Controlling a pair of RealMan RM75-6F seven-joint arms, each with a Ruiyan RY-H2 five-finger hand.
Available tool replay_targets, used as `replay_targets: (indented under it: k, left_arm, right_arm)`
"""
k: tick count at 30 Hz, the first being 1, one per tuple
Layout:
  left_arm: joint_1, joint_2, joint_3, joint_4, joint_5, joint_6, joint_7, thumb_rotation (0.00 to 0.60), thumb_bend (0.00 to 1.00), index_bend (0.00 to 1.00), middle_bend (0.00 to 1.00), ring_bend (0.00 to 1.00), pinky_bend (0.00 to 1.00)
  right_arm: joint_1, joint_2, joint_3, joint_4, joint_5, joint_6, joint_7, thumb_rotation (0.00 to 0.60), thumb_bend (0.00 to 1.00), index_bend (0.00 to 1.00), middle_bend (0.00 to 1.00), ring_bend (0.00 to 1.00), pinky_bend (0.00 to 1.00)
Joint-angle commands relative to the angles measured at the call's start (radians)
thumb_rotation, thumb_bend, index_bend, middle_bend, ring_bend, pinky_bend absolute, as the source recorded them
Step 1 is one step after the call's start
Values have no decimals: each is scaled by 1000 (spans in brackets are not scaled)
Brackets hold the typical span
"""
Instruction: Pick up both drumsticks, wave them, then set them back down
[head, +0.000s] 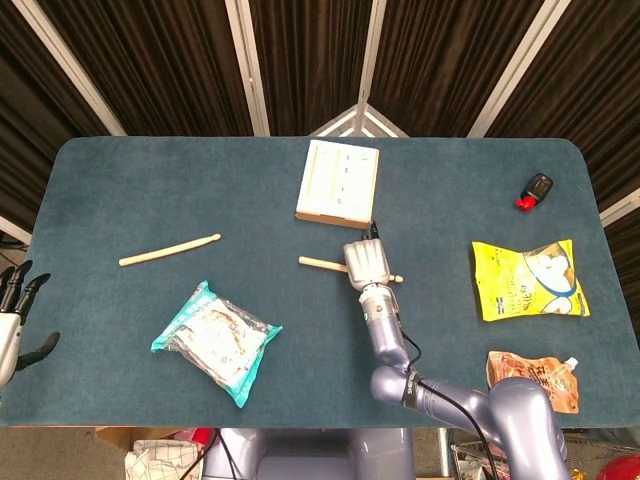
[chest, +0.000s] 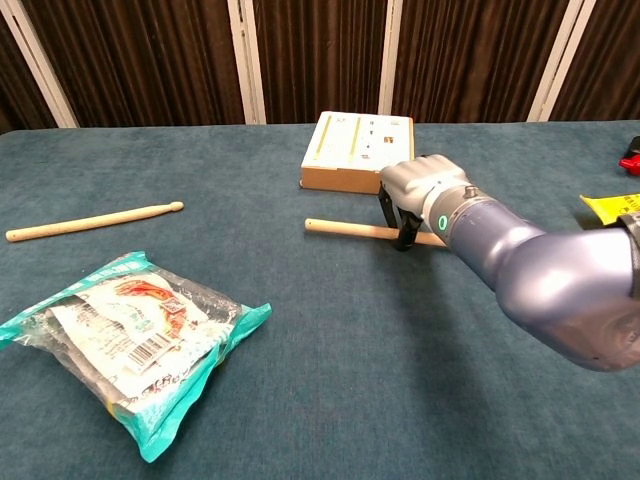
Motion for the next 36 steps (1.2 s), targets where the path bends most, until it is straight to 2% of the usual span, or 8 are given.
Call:
replay_targets:
  k: [1,5,17,24,30,36]
  left_arm:
    - [1,1,1,1,1,1,-3,600,345,157,0,0,0]
    - [1,3,0,1,2,3,-10,600,345,158,0,0,0]
    - [3,15,-3,15,10,13,-70,600,345,157,0,0,0]
    - [-20,45,-11,-18,11,-20,-88,600,345,157,0,0,0]
    - [-84,122,-58,-79,-92,-142,-61,600,345,159,3,0,0]
    - [-208,194,-112,-111,-266,-419,-148,600,345,190,54,0,0]
  right_arm:
    - [-4,9,-2,-20,-20,8,16,600,364,681,611,313,0]
    - [-11,35,-3,-69,-59,9,56,600,373,685,616,317,0]
    - [-66,205,-9,-326,-322,64,311,600,393,711,622,322,0]
    - [-78,298,14,-455,-357,100,309,600,393,741,622,323,0]
    - [-92,376,42,-558,-363,129,299,600,393,744,623,328,0]
    - [-117,469,86,-659,-357,167,313,600,392,756,632,333,0]
